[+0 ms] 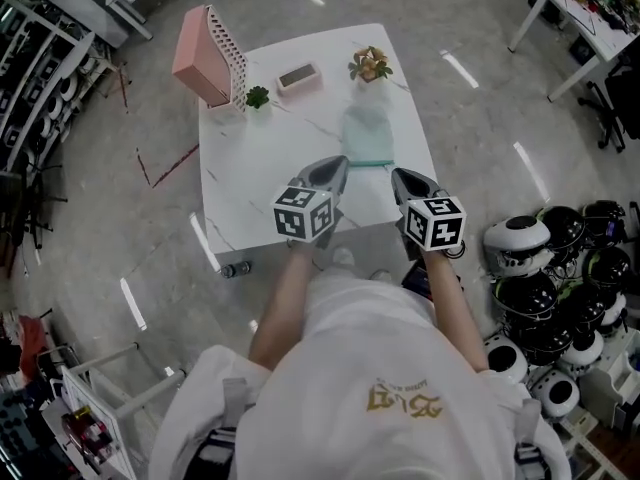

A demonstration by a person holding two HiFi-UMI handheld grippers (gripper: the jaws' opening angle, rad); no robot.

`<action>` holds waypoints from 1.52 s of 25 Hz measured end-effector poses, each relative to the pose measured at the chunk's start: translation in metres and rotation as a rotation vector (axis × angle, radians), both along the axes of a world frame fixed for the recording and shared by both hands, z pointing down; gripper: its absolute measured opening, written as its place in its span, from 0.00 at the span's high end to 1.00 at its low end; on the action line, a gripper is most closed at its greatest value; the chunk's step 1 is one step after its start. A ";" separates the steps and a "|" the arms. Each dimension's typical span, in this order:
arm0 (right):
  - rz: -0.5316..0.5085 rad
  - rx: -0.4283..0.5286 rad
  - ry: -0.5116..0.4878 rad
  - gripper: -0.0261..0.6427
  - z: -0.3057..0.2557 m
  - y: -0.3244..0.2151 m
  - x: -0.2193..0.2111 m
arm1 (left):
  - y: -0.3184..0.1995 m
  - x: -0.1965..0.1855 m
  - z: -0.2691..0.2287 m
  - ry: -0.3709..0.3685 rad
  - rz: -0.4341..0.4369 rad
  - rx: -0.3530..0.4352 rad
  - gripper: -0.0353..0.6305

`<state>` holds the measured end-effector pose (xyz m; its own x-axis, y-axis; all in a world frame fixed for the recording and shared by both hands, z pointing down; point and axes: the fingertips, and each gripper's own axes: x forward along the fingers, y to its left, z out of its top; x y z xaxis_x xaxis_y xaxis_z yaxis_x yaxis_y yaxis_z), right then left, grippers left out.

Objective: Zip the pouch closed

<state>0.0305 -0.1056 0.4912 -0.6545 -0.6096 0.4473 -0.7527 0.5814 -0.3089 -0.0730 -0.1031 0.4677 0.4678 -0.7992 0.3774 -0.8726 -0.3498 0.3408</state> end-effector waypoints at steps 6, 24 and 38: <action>-0.042 0.066 0.060 0.94 -0.007 0.019 0.005 | 0.029 0.003 -0.005 0.008 -0.082 0.025 0.92; -0.014 0.109 0.049 0.94 -0.022 0.034 0.018 | 0.051 0.007 -0.011 -0.059 -0.097 0.054 0.92; -0.028 0.105 0.048 0.94 -0.021 0.042 0.013 | 0.062 0.001 -0.011 -0.070 -0.105 0.053 0.92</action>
<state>0.0434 -0.0639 0.4700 -0.6511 -0.6367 0.4131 -0.7484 0.6293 -0.2096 -0.0723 -0.0415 0.4569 0.3547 -0.8621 0.3619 -0.9262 -0.2713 0.2617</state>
